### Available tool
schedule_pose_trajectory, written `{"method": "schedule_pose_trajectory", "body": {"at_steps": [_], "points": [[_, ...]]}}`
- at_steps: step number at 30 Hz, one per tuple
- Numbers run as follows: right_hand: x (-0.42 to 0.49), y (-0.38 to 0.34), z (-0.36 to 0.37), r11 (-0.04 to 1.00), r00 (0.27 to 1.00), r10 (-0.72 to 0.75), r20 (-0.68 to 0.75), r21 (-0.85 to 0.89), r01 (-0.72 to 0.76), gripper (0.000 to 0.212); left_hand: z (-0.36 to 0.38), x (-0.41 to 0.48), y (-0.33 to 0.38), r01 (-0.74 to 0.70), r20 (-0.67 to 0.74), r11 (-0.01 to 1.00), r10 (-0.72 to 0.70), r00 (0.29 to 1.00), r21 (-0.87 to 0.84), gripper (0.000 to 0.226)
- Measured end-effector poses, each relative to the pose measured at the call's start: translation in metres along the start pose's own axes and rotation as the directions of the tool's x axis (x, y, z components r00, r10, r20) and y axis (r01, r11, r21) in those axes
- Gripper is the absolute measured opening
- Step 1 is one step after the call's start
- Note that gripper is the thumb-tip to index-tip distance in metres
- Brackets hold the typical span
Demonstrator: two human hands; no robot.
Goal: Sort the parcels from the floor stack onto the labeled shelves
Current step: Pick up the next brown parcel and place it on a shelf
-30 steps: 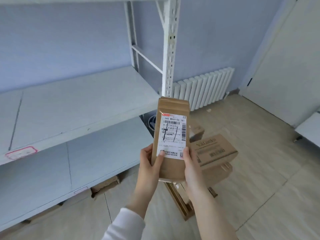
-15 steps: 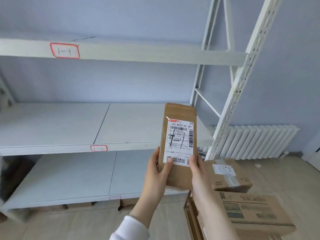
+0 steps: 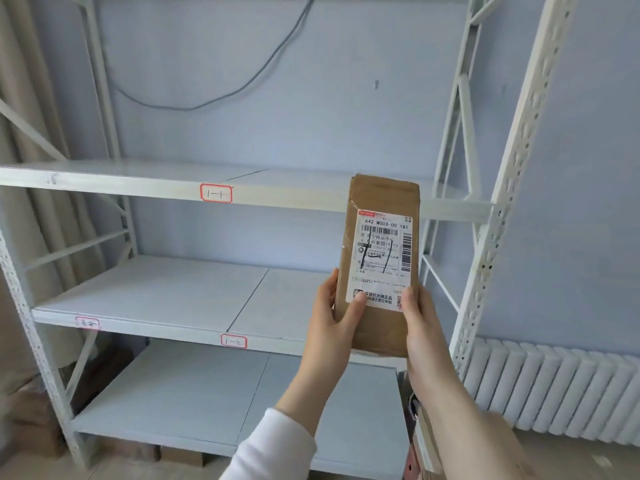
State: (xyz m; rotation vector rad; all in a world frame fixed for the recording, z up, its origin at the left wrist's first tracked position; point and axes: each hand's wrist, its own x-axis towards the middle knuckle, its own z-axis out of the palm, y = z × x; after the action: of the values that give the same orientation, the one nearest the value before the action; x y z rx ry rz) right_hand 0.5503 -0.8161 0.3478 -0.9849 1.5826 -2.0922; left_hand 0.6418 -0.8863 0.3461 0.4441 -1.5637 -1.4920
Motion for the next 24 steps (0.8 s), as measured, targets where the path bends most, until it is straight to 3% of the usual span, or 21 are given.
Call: {"method": "schedule_pose_trajectory", "body": {"at_steps": [4,10,19,24], "points": [[0.01,-0.035,-0.013,0.996,0.997,-0.076,0.01,0.038,0.076,0.026,0.024,0.009,0.029,-0.091,0.01,0.996,0.091,0.996,-0.017,0.047],[0.042,-0.074,-0.022,0.986,0.988,-0.154,-0.022,0.068,0.155,0.035,0.051,0.041,0.061,-0.206,0.028,0.976,0.208,0.978,-0.072,0.046],[0.123,-0.102,-0.024,0.94,0.939,-0.341,-0.05,0.01,0.342,0.02,0.074,0.126,0.081,-0.334,0.11,0.939,0.342,0.933,-0.087,0.051],[0.179,-0.096,-0.022,0.929,0.926,-0.368,-0.078,-0.001,0.37,0.033,0.081,0.182,0.074,-0.368,0.138,0.925,0.378,0.915,-0.095,0.055]]}}
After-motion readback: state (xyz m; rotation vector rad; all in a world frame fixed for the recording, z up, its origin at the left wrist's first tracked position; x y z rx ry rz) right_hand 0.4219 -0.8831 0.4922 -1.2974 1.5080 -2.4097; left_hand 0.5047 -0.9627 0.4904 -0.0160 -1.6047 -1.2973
